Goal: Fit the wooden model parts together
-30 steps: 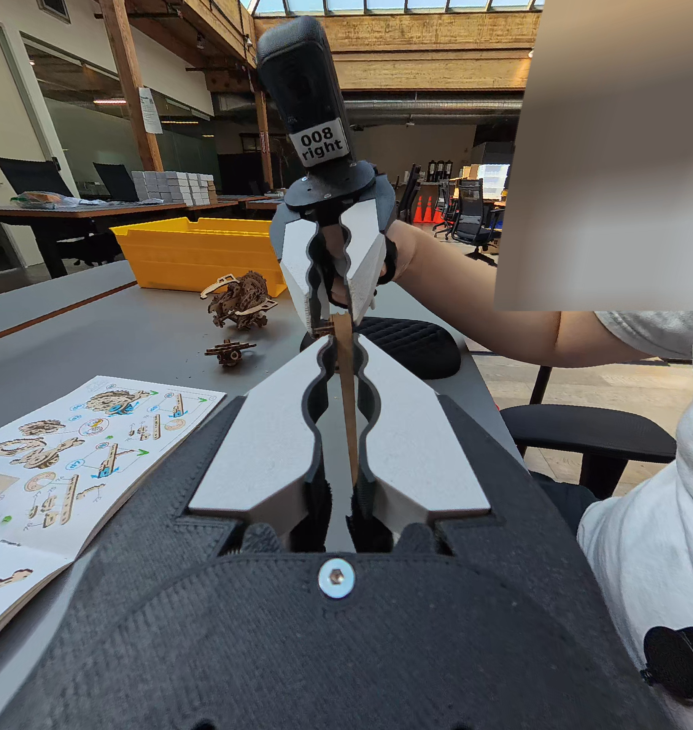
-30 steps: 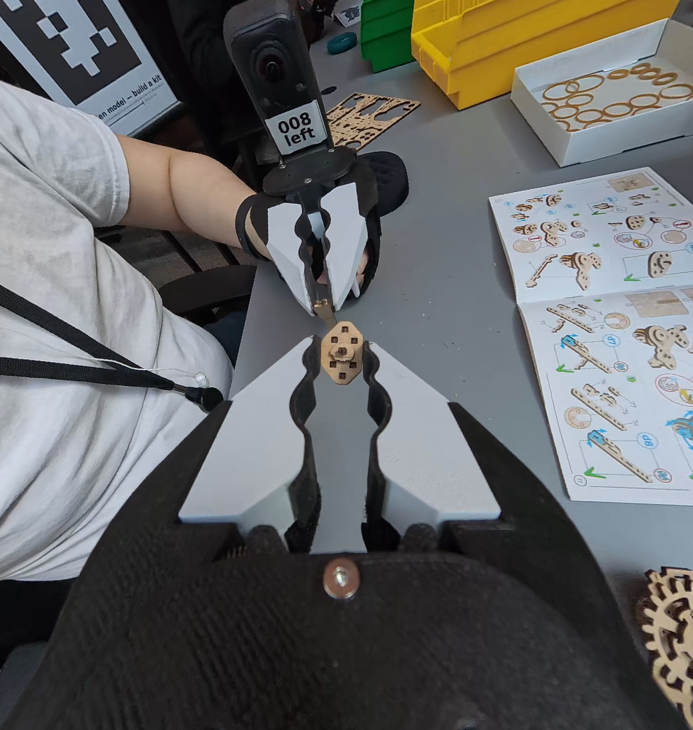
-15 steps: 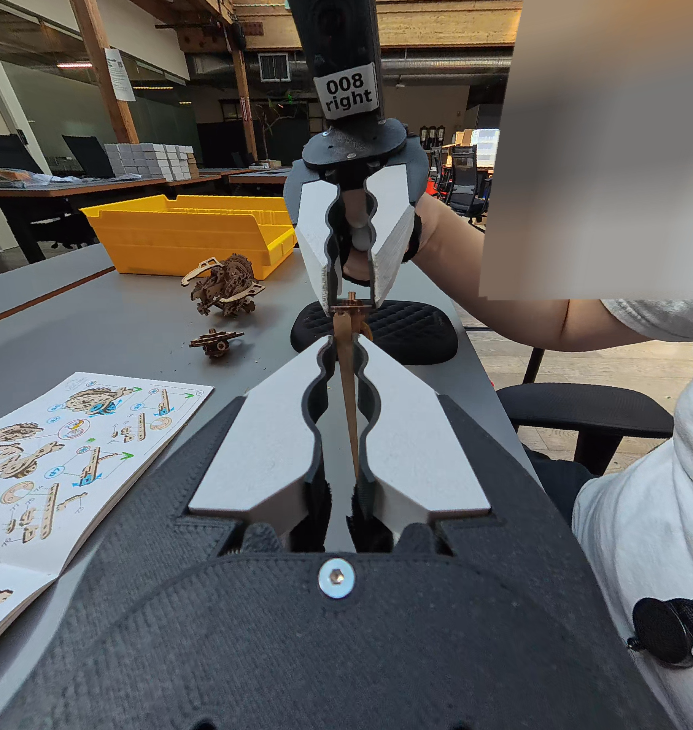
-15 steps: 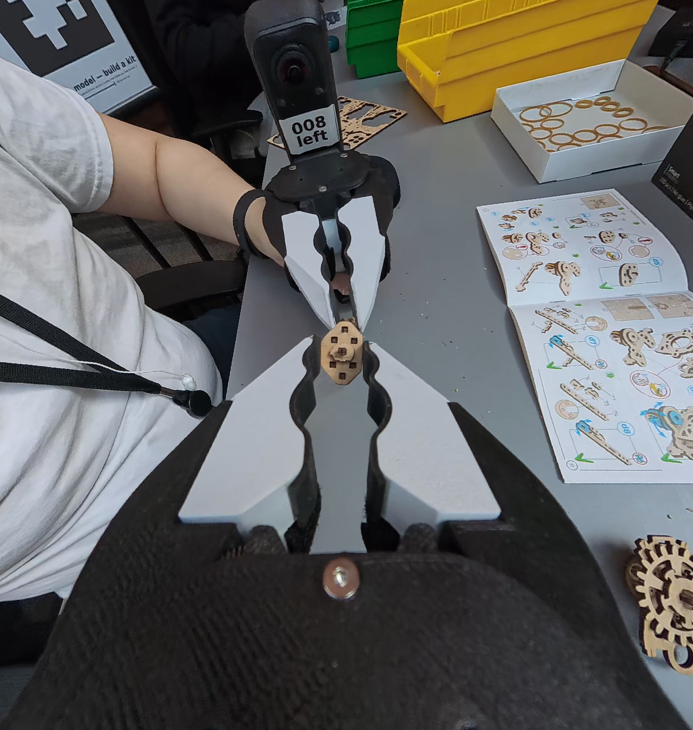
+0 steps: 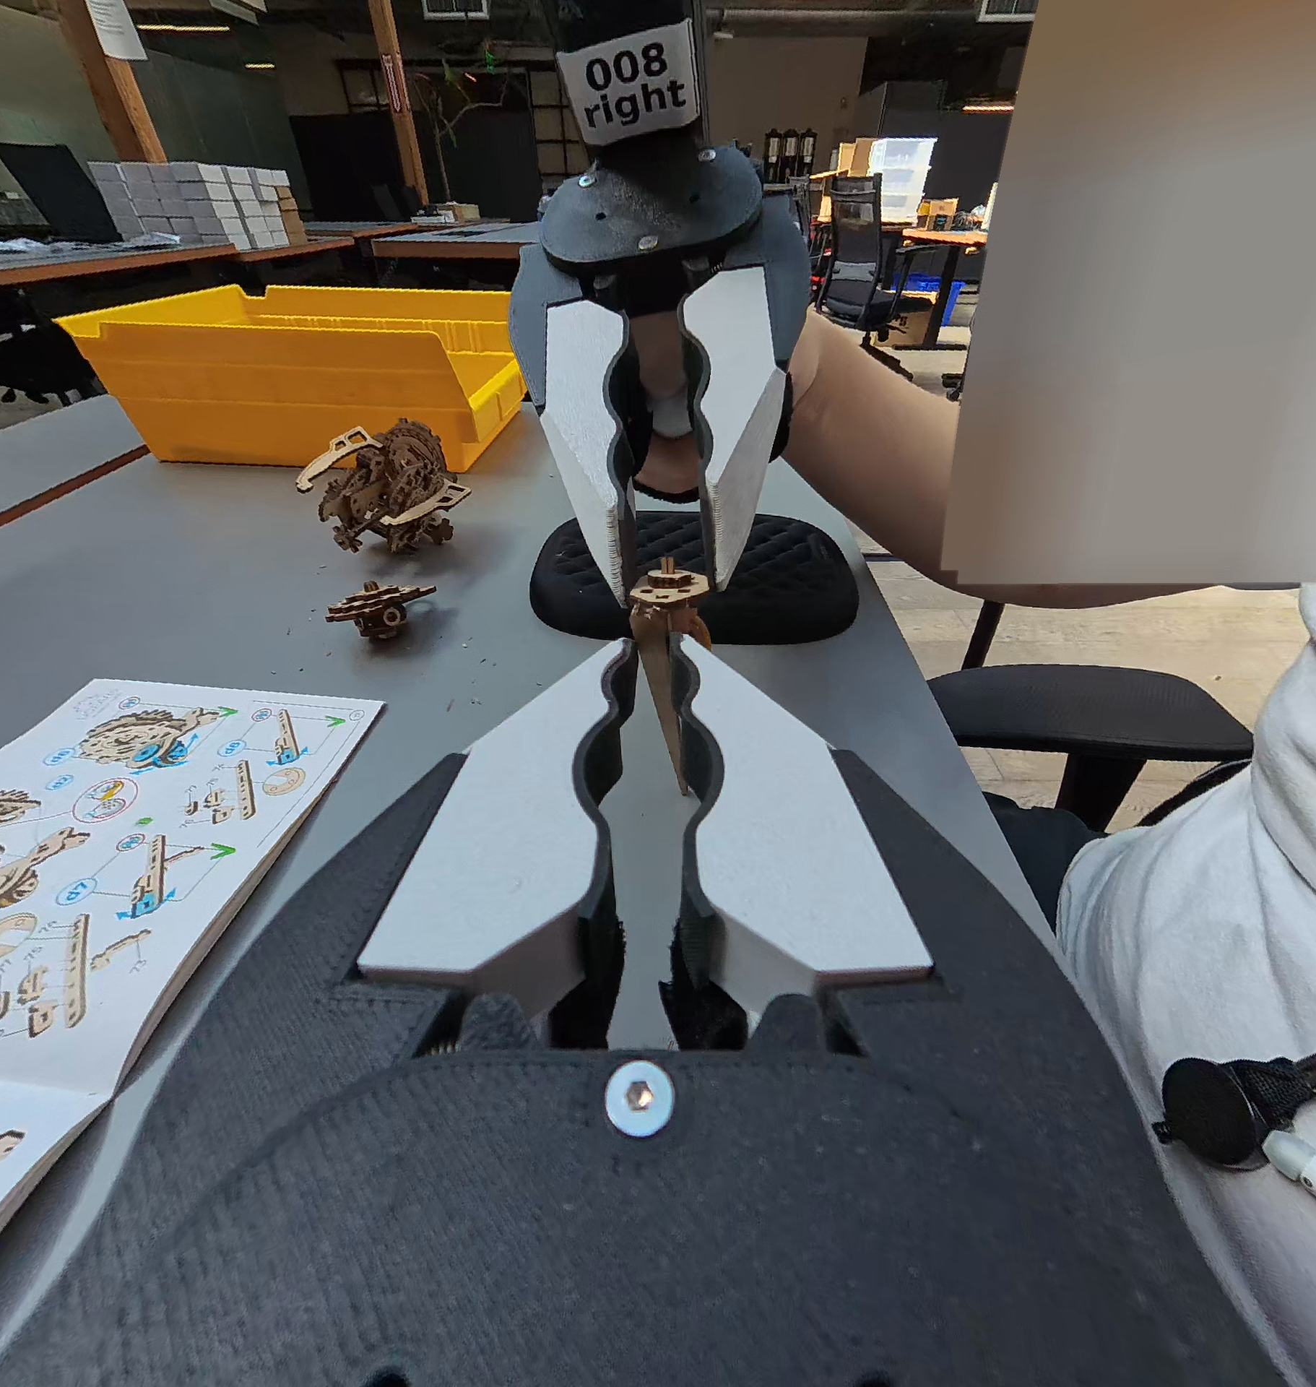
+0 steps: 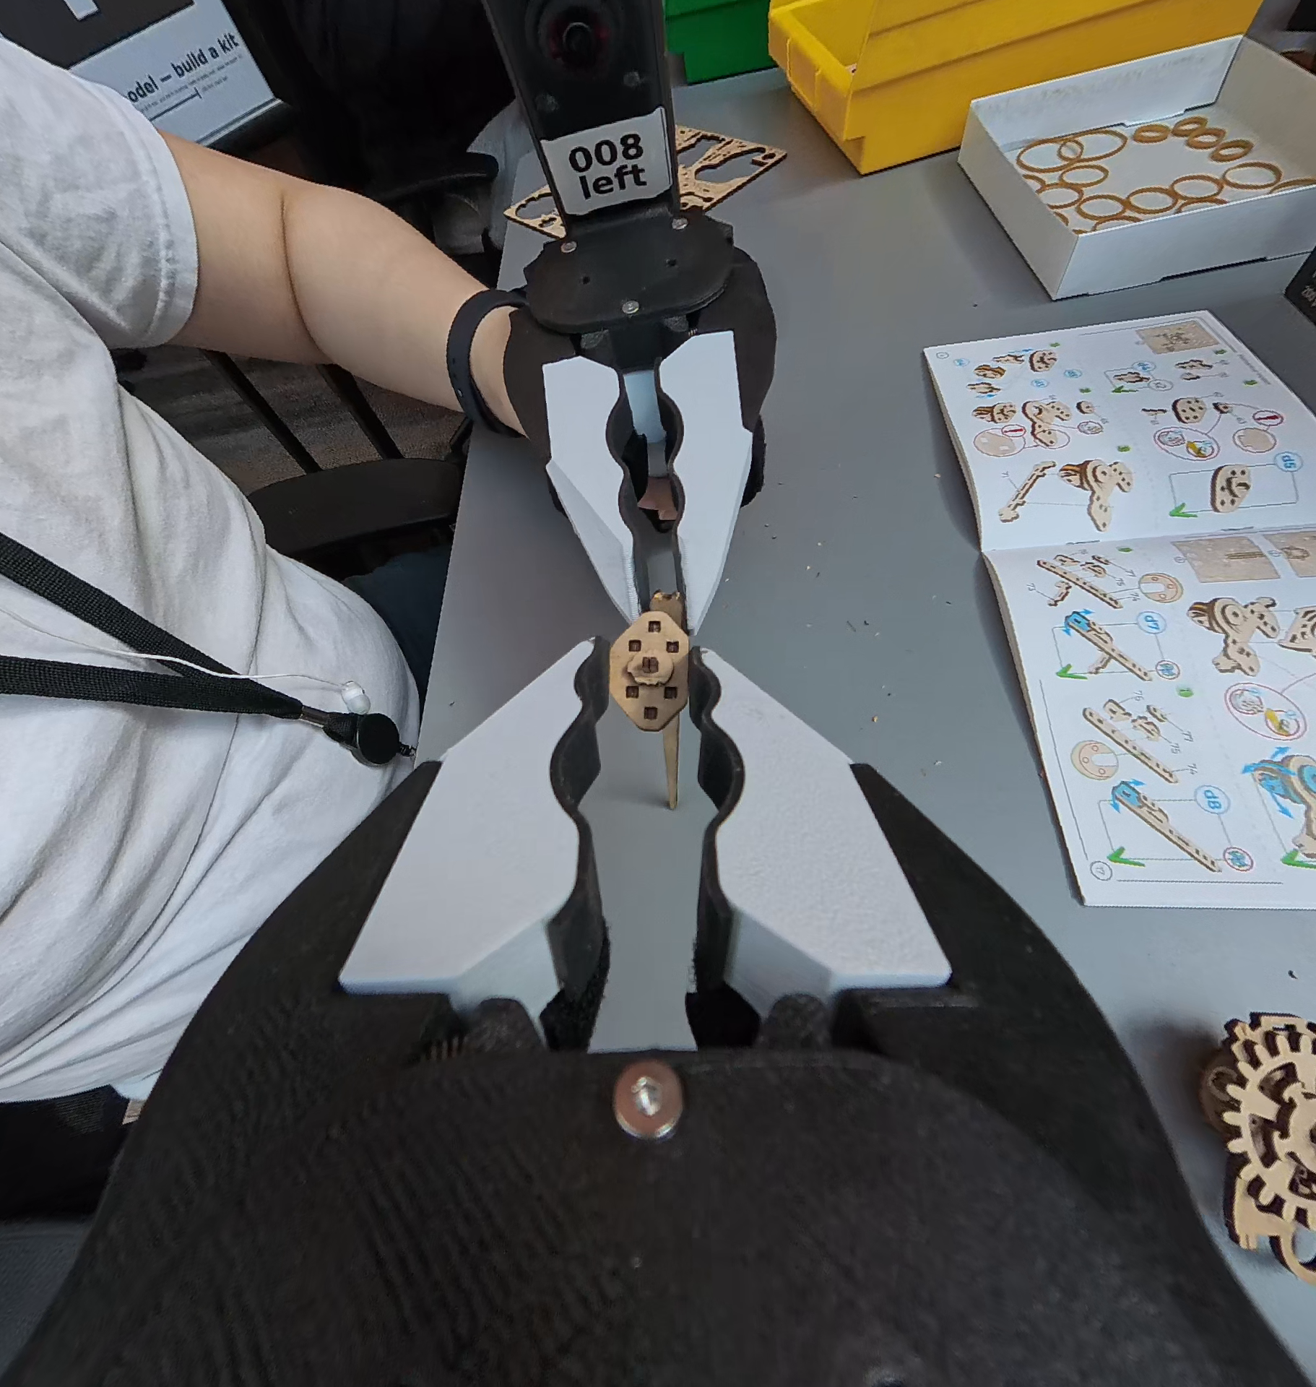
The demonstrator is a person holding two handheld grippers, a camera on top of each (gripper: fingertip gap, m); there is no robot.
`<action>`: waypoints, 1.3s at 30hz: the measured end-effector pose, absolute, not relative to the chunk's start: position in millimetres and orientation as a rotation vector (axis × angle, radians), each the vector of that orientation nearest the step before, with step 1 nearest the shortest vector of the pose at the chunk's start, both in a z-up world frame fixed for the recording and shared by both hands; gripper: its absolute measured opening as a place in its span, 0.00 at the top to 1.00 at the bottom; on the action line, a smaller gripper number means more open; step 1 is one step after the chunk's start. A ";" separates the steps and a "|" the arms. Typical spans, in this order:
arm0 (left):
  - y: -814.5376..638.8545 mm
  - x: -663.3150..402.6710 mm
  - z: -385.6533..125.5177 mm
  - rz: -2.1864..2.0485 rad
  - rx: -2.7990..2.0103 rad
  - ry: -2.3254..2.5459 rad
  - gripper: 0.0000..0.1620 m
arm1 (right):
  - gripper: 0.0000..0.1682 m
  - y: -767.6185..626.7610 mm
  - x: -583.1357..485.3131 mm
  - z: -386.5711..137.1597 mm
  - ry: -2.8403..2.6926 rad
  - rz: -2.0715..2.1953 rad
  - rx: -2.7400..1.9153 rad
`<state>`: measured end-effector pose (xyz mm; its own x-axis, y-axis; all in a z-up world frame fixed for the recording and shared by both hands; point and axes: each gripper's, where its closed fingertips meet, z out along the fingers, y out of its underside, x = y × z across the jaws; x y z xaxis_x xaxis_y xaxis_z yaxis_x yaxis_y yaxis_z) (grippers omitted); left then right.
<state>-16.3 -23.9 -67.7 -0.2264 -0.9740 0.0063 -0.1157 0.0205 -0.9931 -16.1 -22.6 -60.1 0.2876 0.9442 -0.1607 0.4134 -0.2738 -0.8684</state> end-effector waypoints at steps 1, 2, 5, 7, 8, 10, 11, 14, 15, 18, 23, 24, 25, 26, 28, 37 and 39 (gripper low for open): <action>-25.0 -15.3 -67.5 -1.310 -1.168 1.477 0.96 | 0.89 -23.6 -15.0 -60.1 -1.225 0.923 -1.827; -25.9 -14.0 -67.4 -1.305 -1.162 1.484 0.96 | 0.89 -24.4 -13.7 -60.1 -1.226 0.923 -1.827; -29.8 -9.6 -67.4 -1.285 -1.132 1.514 0.96 | 0.89 -27.3 -10.7 -60.9 -1.229 0.932 -1.828; -33.3 -5.7 -66.7 -1.287 -1.109 1.523 0.95 | 0.89 -29.7 -10.9 -61.7 -1.237 0.941 -1.826; -32.9 -4.1 -67.0 -1.274 -1.104 1.520 0.95 | 0.89 -29.7 -9.8 -62.9 -1.240 0.930 -1.832; -31.9 -1.7 -67.2 -1.259 -1.104 1.515 0.96 | 0.89 -29.0 -7.4 -62.9 -1.234 0.917 -1.834; -32.3 -0.7 -67.0 -1.262 -1.112 1.515 0.96 | 0.89 -29.4 -6.2 -62.8 -1.231 0.919 -1.835; -35.6 1.6 -66.0 -1.266 -1.103 1.528 0.97 | 0.89 -32.7 -2.1 -62.5 -1.233 0.918 -1.836; -36.9 2.1 -65.9 -1.266 -1.096 1.538 0.97 | 0.89 -33.4 0.3 -63.0 -1.239 0.906 -1.841; -35.3 4.2 -66.4 -1.238 -1.099 1.553 0.97 | 0.89 -36.1 8.2 -63.1 -1.264 0.874 -1.861; -31.9 9.7 -66.4 -1.193 -1.164 1.530 0.97 | 0.89 -29.4 14.2 -47.4 -1.149 0.874 -1.898; -30.9 11.6 -66.3 -1.163 -1.186 1.523 0.97 | 0.89 -29.5 14.0 -42.8 -1.124 0.880 -1.904; -30.5 13.7 -66.8 -1.124 -1.200 1.528 0.97 | 0.89 -28.8 14.8 -39.6 -1.097 0.872 -1.921; -30.0 16.0 -66.8 -1.075 -1.204 1.536 0.97 | 0.89 -28.0 16.6 -37.3 -1.077 0.854 -1.940; -25.8 20.9 -67.4 -0.945 -1.213 1.542 0.97 | 0.89 -28.1 19.7 -32.9 -1.061 0.822 -1.966; -23.4 34.4 -68.1 -0.840 -1.274 1.519 0.97 | 0.89 -27.5 24.1 -38.0 -1.011 0.797 -2.188; -22.1 34.2 -67.8 -0.847 -1.279 1.510 0.97 | 0.89 -24.2 25.4 -39.8 -1.006 0.762 -2.211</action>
<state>34.2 -22.1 -67.8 -0.0026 -0.9747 -0.2236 -0.3174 0.2128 -0.9241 25.4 -24.2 -39.8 0.5509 0.7952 -0.2534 0.4595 -0.5424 -0.7033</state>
